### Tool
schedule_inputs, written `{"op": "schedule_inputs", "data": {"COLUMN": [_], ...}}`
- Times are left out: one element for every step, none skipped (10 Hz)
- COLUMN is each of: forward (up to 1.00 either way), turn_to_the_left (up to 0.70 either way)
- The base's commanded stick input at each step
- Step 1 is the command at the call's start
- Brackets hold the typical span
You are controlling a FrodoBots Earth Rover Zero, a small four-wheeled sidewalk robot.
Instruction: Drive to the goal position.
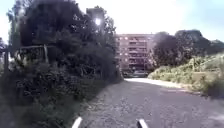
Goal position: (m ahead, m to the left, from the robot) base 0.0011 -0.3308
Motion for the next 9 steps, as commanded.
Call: {"op": "schedule_inputs", "data": {"forward": [0.70, 0.70, 0.70, 0.70, 0.70, 0.70, 0.70, 0.70, 0.69], "turn_to_the_left": [0.00, 0.00, 0.00, 0.00, 0.00, 0.00, 0.00, 0.00, -0.19]}}
